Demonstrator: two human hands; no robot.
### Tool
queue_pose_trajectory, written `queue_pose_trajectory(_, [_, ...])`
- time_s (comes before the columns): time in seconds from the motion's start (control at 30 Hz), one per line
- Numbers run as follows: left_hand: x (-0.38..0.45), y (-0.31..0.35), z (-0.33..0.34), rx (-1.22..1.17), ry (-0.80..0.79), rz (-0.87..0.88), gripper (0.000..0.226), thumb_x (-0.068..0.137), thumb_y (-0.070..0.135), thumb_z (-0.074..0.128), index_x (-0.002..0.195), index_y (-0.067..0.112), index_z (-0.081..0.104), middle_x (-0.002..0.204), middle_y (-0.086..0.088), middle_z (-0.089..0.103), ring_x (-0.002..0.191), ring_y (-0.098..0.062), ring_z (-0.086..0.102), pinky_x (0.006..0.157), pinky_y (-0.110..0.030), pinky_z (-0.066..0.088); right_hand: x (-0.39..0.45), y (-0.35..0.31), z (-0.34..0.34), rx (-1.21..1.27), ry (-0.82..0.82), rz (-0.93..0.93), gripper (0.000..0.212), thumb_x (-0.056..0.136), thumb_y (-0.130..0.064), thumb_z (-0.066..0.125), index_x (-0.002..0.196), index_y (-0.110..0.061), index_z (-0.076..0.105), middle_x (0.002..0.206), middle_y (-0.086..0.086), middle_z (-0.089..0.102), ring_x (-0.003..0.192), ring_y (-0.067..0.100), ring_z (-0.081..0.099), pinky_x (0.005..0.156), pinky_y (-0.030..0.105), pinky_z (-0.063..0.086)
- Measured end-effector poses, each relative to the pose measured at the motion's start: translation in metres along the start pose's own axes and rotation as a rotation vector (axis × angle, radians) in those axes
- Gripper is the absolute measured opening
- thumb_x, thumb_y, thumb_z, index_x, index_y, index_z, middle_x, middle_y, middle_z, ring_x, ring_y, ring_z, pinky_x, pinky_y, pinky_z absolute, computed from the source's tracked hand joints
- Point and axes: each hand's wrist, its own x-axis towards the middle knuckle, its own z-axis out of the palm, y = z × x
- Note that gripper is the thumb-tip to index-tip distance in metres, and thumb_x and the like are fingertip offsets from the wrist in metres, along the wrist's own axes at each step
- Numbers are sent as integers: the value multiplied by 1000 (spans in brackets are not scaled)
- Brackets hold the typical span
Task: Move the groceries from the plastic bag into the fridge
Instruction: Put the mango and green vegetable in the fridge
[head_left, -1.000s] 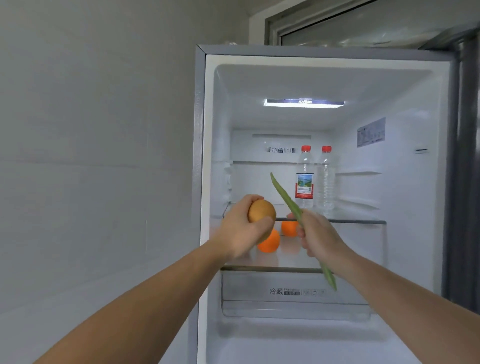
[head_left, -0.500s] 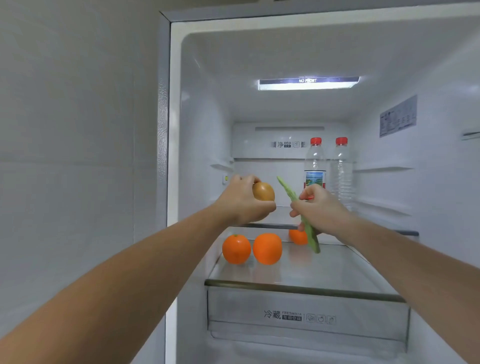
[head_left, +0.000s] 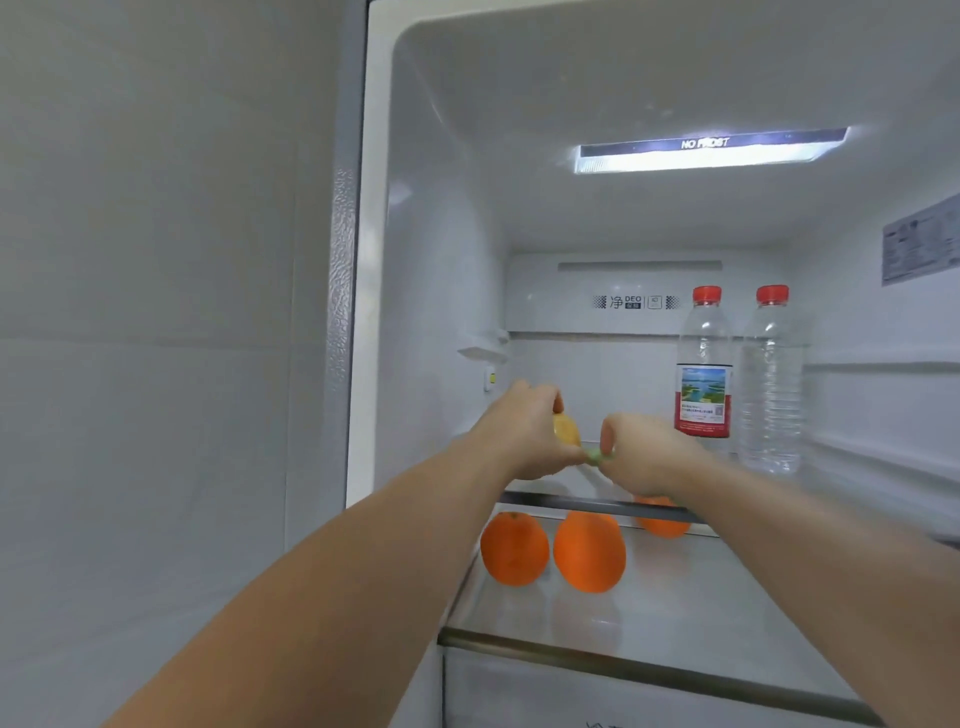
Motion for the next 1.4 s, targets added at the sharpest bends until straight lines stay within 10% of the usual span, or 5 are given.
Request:
queue_pose_trajectory(0.4, [13,8,7,150,-126,33,51,81,30,63,130,18,55,122,-3,60,108,-24,56,89,-37,51,-10,31,-31,47,-280,23,32,84,-36,65,111,-20,58,84,5,63,66,16,56,56,24,51])
queue_pose_trajectory(0.83, [22,-14,-2,343,-154,-20,49,85,26,63,130,16,46,114,-6,59,97,-23,58,82,-35,52,14,-27,2,198,-120,5,13,84,-17,61,85,-4,64,64,8,60,51,17,55,53,26,52])
queue_pose_trajectory(1.4, [36,-13,-1,610,-215,1,27,87,22,57,114,19,54,105,-4,61,94,-25,56,92,-43,40,19,-19,5,125,-236,-150,41,92,-26,56,130,-12,56,127,7,59,112,23,55,95,32,46])
